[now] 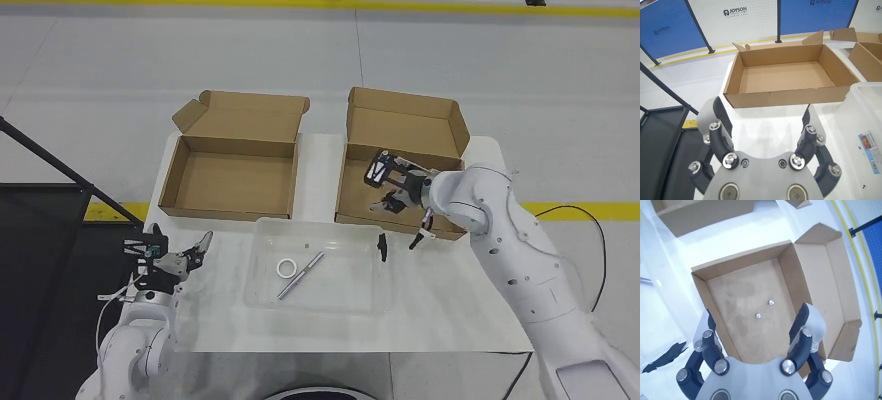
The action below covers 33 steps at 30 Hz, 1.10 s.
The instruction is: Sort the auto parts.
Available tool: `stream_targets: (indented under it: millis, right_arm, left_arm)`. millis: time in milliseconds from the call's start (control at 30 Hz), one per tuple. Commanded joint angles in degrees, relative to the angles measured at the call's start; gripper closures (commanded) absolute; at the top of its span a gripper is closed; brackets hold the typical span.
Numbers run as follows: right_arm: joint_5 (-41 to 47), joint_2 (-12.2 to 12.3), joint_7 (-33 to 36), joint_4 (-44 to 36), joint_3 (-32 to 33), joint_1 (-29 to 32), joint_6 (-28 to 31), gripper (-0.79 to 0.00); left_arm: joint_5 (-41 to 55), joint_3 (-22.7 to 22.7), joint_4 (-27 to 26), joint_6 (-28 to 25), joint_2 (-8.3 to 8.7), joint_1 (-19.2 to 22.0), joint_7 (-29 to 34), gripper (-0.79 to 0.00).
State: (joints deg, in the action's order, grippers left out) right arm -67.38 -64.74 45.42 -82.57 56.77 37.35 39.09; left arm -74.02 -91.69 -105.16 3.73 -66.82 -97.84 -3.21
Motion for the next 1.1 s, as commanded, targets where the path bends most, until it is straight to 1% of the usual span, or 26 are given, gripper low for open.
stream_targets:
  millis: [0,67,133,200,233,267,333,467,533,633,700,1000,1067]
  right_arm:
    - [-0.9,1.0,-0.6,-6.3,2.6,3.6,1.6,-0.785]
    - [-1.6,2.0,-1.4,-12.2,5.4,7.4,3.4,-0.785]
    - [-1.8,2.7,-2.5,-15.5,7.3,9.8,5.1,-0.785]
    - [-2.6,3.4,-3.6,-19.4,9.7,12.7,7.1,-0.785]
    - [-2.9,3.6,-4.0,-20.4,10.3,13.5,7.6,-0.785]
    - [-3.4,4.0,-4.4,-22.3,11.4,15.0,8.7,-0.785]
    - [-4.1,4.4,-4.5,-24.2,12.7,16.7,9.9,-0.785]
    - [-4.7,5.3,-3.5,-27.9,15.9,20.3,11.2,-0.785]
    - [-4.7,5.8,-3.3,-29.5,17.9,22.3,11.5,-0.785]
    - [-4.8,6.4,-3.6,-31.7,20.9,25.5,11.1,-0.785]
    - [-4.8,6.5,-3.7,-32.0,21.4,26.2,11.1,-0.785]
    - [-4.8,6.5,-3.7,-32.0,21.4,26.2,11.1,-0.785]
    - [-4.8,6.5,-3.7,-32.0,21.4,26.2,11.1,-0.785]
  left_arm:
    - [0.2,-0.4,-1.1,-2.2,0.09,0.3,0.7,-0.785]
    - [-0.6,-1.7,-2.8,-6.6,0.46,0.9,2.8,-0.785]
    - [-1.8,-2.5,-4.4,-9.8,0.73,1.2,3.8,-0.785]
    - [0.3,-3.9,-7.0,-16.0,1.10,1.3,5.8,-0.785]
    - [0.6,-4.5,-7.8,-17.3,1.21,1.3,6.6,-0.785]
    - [0.8,-5.3,-9.4,-20.5,1.46,1.3,8.4,-0.785]
    - [0.0,-6.2,-11.4,-24.5,1.82,1.3,11.0,-0.785]
    - [-2.8,-6.9,-15.6,-35.5,2.71,1.6,15.3,-0.785]
    - [-4.1,-6.5,-17.4,-39.8,3.05,1.8,16.9,-0.785]
    - [-2.9,-5.6,-19.8,-45.7,3.46,1.7,19.7,-0.785]
    - [-2.7,-5.5,-21.1,-47.1,3.62,1.8,21.8,-0.785]
    - [-2.7,-5.5,-21.1,-47.1,3.62,1.8,21.8,-0.785]
    - [-2.3,-4.4,-20.6,-47.8,3.63,1.5,21.8,-0.785]
